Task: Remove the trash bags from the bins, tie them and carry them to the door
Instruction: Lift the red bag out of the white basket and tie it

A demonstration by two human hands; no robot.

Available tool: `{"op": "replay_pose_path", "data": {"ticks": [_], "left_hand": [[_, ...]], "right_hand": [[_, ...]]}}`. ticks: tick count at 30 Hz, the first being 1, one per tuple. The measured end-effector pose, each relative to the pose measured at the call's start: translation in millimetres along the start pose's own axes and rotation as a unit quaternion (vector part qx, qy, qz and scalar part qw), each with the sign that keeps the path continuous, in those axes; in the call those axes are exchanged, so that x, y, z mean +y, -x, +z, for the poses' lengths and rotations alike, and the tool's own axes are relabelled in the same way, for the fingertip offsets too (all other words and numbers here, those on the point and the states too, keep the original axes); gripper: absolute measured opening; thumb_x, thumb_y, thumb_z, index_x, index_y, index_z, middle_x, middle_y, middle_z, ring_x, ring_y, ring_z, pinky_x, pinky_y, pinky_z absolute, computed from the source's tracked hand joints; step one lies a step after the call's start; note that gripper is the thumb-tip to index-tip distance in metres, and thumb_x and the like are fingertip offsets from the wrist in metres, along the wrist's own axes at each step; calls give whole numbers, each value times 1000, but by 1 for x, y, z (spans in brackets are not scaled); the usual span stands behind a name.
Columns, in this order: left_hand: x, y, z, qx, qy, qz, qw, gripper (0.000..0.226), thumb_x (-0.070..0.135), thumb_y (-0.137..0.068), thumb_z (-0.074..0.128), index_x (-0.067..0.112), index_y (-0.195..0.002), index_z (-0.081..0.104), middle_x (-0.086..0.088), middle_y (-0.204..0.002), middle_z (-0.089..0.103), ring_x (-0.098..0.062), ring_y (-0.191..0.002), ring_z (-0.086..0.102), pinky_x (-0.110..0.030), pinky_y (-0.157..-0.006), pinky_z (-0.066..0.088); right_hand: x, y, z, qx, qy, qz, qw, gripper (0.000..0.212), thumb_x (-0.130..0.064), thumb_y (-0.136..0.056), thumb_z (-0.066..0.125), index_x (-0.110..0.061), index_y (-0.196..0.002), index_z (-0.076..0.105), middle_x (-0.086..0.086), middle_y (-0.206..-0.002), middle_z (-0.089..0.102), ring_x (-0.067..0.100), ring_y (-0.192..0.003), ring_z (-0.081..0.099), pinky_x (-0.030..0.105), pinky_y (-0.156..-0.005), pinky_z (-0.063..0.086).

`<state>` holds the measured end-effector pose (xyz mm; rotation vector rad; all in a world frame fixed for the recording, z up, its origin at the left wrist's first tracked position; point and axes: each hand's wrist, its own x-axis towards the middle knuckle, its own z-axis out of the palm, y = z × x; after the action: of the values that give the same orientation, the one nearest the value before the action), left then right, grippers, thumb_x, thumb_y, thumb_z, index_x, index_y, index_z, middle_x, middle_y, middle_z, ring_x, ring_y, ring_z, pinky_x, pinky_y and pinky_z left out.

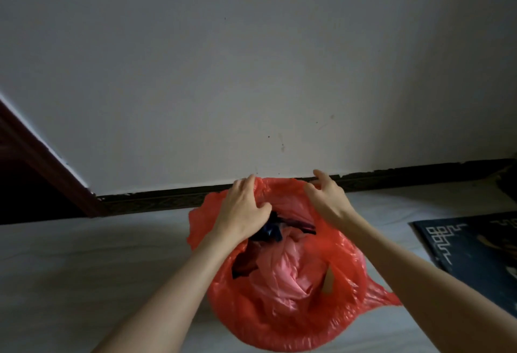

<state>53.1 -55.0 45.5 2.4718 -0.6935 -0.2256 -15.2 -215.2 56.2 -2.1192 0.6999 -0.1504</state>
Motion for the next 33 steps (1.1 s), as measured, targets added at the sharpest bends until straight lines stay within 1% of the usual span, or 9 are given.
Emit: {"op": "replay_pose_path", "data": {"ticks": [3, 6, 12, 17, 20, 22, 25, 29, 33], "left_hand": [[5, -8, 7, 54, -127, -10, 990, 56, 30, -94, 44, 7, -141, 26, -14, -135, 41, -29, -126, 40, -36, -101, 35], [4, -13, 10, 65, -209, -17, 976, 35, 28, -96, 44, 10, -124, 52, -10, -119, 52, -27, -112, 49, -36, -89, 42], [-5, -13, 6, 147, -85, 9, 985, 22, 22, -90, 56, 9, -102, 68, -5, -108, 64, -25, -103, 54, -34, -85, 42], [7, -30, -10, 165, -69, -35, 983, 13, 8, -89, 49, 8, -101, 53, -15, -93, 67, -35, -91, 62, -39, -72, 45], [9, -36, -19, 176, -99, 6, 979, 16, 0, -81, 53, 7, -96, 51, -15, -78, 68, -35, -76, 65, -35, -62, 46], [2, -31, -20, 201, -154, 105, 962, 29, -1, -63, 68, 10, -86, 53, -7, -63, 65, -28, -59, 65, -28, -57, 46], [-13, 1, -10, 168, -197, 208, 943, 37, 19, -64, 53, 18, -101, 49, -1, -83, 65, -23, -77, 63, -31, -76, 39], [-45, 49, 2, 68, -213, 244, 944, 71, 55, -69, 45, 14, -127, 44, -4, -116, 60, -21, -105, 52, -33, -93, 49], [-67, 74, 2, -11, -283, 251, 926, 106, 88, -59, 29, 17, -137, 35, -6, -138, 47, -22, -127, 28, -44, -108, 30]], "right_hand": [[2, -6, 3, -5, 131, 6, 991, 49, -31, -92, 46, -1, -129, 41, 24, -130, 45, 38, -122, 41, 41, -101, 38], [7, -4, 10, 11, 254, -30, 967, 29, -7, -87, 46, -4, -115, 51, 15, -121, 42, 33, -113, 44, 41, -85, 46], [8, -4, 11, 86, 210, -93, 969, 23, 3, -83, 40, 0, -101, 53, 14, -108, 47, 31, -102, 46, 40, -75, 46], [1, -17, 6, 116, 97, -126, 980, 13, 5, -82, 42, 1, -92, 48, 15, -110, 45, 35, -94, 49, 37, -74, 39], [0, -23, 1, 117, 203, -148, 961, 20, -3, -81, 48, -1, -101, 52, 15, -122, 52, 35, -106, 50, 39, -82, 39], [3, -19, -4, 118, 338, -206, 911, 25, -15, -78, 51, -7, -101, 54, 10, -98, 67, 31, -98, 54, 39, -78, 37], [16, 9, -10, 114, 412, -301, 853, 42, -39, -71, 45, -13, -104, 53, 0, -71, 69, 22, -88, 53, 36, -76, 31], [53, 55, -19, 13, 429, -383, 818, 72, -63, -70, 47, -18, -126, 46, 0, -98, 70, 25, -109, 59, 51, -100, 30], [77, 90, -22, -71, 498, -366, 783, 100, -88, -62, 27, -25, -140, 33, 0, -120, 62, 22, -110, 59, 47, -99, 42]]}}
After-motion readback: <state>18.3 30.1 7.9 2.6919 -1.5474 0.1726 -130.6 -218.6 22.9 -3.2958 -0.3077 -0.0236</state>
